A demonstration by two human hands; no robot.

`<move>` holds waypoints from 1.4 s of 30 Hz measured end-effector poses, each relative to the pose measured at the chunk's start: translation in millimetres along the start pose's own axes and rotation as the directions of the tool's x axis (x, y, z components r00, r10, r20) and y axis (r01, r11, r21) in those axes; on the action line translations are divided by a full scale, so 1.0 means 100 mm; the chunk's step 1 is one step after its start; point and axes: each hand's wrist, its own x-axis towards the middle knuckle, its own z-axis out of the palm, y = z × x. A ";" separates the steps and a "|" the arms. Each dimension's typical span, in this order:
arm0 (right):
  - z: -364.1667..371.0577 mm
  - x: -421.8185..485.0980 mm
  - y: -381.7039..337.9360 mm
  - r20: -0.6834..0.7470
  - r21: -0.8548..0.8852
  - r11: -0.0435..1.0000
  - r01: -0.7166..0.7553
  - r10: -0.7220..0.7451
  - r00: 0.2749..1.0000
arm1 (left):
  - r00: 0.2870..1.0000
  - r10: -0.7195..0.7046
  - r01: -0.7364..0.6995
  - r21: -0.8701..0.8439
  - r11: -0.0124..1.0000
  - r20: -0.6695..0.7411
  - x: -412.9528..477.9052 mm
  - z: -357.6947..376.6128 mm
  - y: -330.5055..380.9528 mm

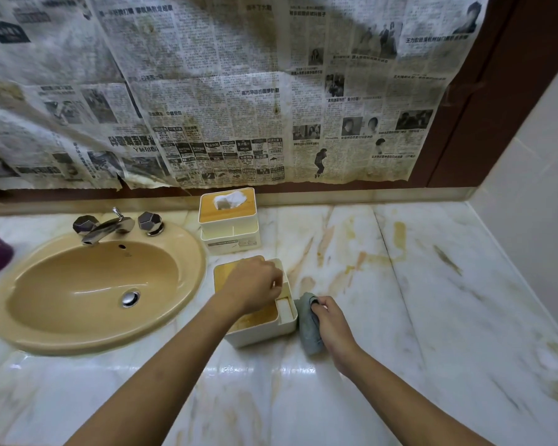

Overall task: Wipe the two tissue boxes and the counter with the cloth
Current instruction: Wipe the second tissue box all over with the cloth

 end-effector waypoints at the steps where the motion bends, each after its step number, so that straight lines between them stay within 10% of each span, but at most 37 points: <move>1: -0.01 0.00 0.00 0.001 0.002 1.000 -0.001 0.001 1.000 | 0.998 -0.048 0.050 0.057 0.997 -0.037 -0.01 0.00 -0.04; 15: 0.07 -0.16 0.13 0.081 -0.010 1.000 -0.028 0.029 0.996 | 0.829 -0.545 0.536 0.100 0.838 0.125 -0.07 0.16 -0.37; 21: 0.12 -0.22 0.28 0.161 0.341 0.920 -0.195 0.147 0.976 | 0.780 -0.542 0.577 -0.025 0.816 0.313 -0.03 0.21 -0.51; 42: 0.32 0.44 -0.13 -0.209 0.233 0.970 0.070 -0.020 0.978 | 0.907 -0.302 0.341 -0.092 0.935 0.292 0.08 0.18 -0.56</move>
